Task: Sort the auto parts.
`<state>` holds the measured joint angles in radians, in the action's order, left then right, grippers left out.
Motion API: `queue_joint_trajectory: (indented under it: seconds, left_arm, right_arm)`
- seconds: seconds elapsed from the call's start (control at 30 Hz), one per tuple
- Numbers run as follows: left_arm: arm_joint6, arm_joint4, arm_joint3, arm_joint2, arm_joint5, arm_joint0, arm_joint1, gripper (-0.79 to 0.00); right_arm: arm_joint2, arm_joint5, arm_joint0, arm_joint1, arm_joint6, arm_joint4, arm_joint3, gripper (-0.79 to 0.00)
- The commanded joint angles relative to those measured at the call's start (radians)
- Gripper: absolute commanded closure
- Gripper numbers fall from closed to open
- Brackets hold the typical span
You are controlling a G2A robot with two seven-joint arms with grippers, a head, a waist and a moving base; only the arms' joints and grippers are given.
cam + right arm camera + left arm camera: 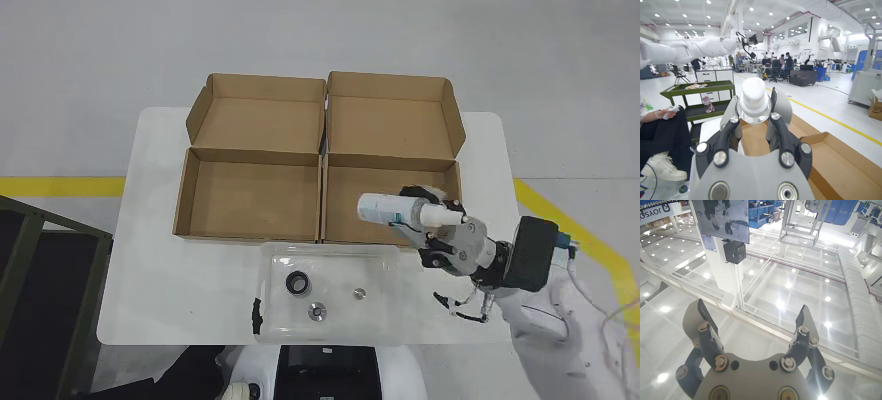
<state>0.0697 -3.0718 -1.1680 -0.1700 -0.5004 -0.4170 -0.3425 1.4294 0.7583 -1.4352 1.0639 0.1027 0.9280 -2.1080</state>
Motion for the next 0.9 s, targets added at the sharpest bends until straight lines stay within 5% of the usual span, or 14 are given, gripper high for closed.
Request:
queue_joint_trajectory:
  seconds: [0.0,0.5,0.87]
  left_arm:
    - [0.000,0.000,0.000,0.000,0.000,0.000,0.000,-0.785]
    - [0.000,0.000,0.000,0.000,0.000,0.000,0.000,-0.785]
    - [0.000,0.000,0.000,0.000,0.000,0.000,0.000,-0.785]
  right_arm:
    - [-0.028,-0.008,0.010,0.003,-0.003,0.016,0.033,0.000]
    - [-0.207,-0.119,0.159,0.028,-0.148,0.129,0.251,0.000]
    - [-0.312,-0.223,0.292,0.049,-0.361,0.181,0.345,0.000]
